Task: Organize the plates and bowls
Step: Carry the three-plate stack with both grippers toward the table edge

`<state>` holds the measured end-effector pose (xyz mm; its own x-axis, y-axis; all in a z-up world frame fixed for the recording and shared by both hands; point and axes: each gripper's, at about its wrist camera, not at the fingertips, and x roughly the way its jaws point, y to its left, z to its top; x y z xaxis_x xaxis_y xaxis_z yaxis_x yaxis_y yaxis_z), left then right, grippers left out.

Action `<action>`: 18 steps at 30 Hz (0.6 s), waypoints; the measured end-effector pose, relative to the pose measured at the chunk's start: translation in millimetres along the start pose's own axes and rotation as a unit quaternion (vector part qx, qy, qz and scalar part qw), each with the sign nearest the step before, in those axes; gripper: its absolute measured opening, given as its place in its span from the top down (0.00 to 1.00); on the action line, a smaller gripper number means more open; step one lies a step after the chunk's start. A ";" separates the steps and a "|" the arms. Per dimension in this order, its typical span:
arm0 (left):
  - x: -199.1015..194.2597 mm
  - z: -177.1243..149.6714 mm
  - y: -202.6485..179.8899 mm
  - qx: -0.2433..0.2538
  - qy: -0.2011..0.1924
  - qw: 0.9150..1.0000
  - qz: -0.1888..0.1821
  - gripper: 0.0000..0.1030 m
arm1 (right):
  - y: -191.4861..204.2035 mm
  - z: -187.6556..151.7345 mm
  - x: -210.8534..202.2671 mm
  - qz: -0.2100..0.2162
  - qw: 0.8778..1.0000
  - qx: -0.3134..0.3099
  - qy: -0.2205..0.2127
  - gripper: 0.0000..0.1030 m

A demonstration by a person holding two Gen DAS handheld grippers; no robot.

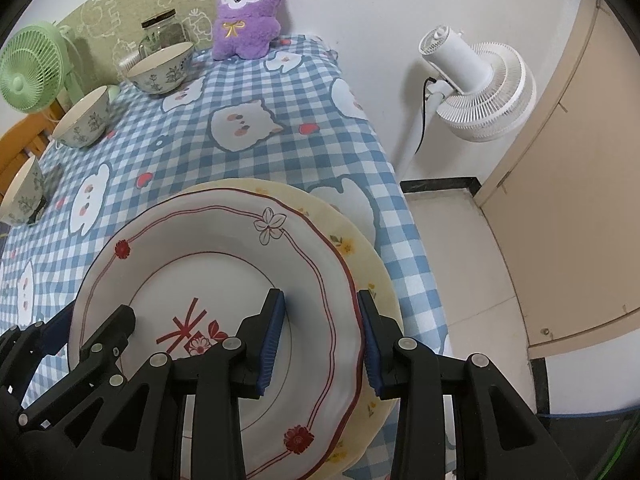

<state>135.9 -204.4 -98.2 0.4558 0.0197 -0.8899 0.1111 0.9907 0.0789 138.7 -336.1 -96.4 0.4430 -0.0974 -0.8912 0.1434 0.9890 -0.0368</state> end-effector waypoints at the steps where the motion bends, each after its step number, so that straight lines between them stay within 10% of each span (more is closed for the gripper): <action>1: 0.3 -0.1 -0.1 -0.001 -0.001 1.000 0.001 0.63 | 0.8 -0.2 0.4 -0.003 1.000 -0.002 -0.001 0.61; 18: 1.9 -3.4 -5.6 0.019 -0.011 1.000 0.004 0.54 | -0.2 -6.7 0.0 -0.021 1.000 -0.010 -0.012 0.58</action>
<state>133.2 -209.5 -101.9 0.4760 0.0243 -0.8791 0.1407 0.9846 0.1034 132.7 -335.6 -99.4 0.4580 -0.1408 -0.8777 0.1446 0.9860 -0.0827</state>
